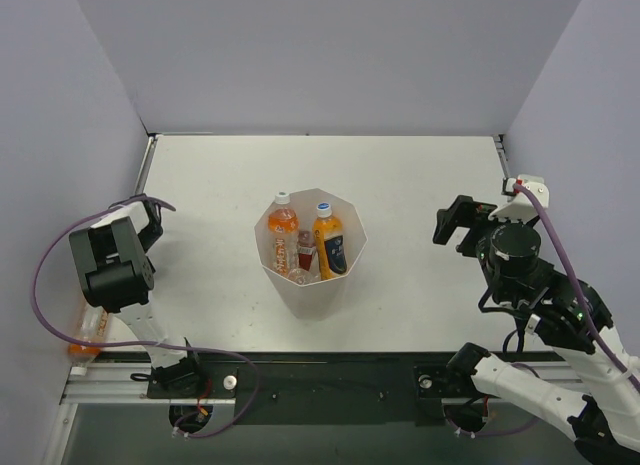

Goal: Put the plastic bottles in the bin

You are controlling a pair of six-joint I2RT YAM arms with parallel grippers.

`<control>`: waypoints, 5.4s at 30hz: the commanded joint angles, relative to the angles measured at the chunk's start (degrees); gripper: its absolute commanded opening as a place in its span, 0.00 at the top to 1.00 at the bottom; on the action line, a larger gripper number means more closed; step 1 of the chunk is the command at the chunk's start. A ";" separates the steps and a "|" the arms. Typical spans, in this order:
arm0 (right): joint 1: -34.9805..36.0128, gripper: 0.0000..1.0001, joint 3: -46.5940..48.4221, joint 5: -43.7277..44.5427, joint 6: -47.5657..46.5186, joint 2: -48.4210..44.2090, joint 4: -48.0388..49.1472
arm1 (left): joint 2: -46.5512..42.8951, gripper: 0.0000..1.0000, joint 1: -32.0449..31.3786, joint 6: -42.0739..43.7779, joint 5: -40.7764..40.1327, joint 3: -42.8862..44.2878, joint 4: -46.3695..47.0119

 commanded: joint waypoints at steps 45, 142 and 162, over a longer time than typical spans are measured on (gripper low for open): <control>-0.79 0.10 -3.70 1.39 4.66 1.21 3.83 | 6.27 0.03 3.43 -2.48 -6.82 -1.63 7.64; -0.88 0.11 -8.27 -5.20 11.78 2.26 2.42 | 15.05 0.27 0.71 -23.03 -24.30 6.45 -10.26; -0.88 0.11 -8.01 -4.94 10.64 2.26 1.63 | 12.16 0.76 -25.55 -35.80 -21.33 20.06 -34.19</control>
